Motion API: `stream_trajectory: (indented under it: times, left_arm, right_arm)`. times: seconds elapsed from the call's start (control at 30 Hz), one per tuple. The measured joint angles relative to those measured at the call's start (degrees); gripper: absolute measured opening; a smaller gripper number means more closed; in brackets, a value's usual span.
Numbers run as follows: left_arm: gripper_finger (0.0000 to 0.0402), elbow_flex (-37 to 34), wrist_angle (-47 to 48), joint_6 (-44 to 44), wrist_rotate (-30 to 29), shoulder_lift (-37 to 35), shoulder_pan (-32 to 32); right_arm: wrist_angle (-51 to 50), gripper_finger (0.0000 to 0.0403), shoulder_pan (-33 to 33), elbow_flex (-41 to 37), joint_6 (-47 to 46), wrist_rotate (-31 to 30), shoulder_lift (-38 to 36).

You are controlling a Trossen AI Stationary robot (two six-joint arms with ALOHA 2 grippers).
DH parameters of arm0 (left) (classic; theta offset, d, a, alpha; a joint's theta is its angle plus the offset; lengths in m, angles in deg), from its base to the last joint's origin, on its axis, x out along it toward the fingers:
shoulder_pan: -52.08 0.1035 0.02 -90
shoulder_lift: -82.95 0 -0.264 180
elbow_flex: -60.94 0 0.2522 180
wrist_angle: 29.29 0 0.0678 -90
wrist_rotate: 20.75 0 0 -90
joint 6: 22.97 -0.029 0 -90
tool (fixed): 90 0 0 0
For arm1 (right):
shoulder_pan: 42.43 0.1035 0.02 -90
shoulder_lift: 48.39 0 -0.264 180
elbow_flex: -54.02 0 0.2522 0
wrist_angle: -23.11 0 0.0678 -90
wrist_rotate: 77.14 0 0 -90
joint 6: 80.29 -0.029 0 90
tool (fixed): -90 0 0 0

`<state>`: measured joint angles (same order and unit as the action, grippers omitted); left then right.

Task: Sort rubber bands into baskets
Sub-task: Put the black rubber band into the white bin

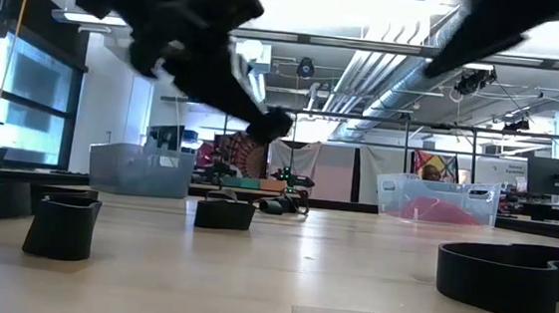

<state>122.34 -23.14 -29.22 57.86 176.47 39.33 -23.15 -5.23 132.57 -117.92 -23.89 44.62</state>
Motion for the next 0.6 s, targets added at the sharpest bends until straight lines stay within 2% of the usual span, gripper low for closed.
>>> stream_trajectory:
  times: [0.1, 0.27, 0.6]
  left_arm:
    - [0.0001, 2.2, -1.0, -0.3, -1.9, 0.2, 0.0]
    - [0.0001, 3.4, -4.4, -1.4, -2.3, 0.2, -0.4]
    - [0.0, 3.5, -7.9, -2.0, -0.9, 0.3, -1.6]
  right_arm:
    - [5.4, 0.0161, -2.4, 0.0, 5.5, -3.6, 2.0]
    - [12.4, 0.0161, -5.2, 0.0, 15.3, -6.3, 3.5]
    - [16.0, 0.0161, -7.8, 0.0, 25.7, -6.9, 3.4]
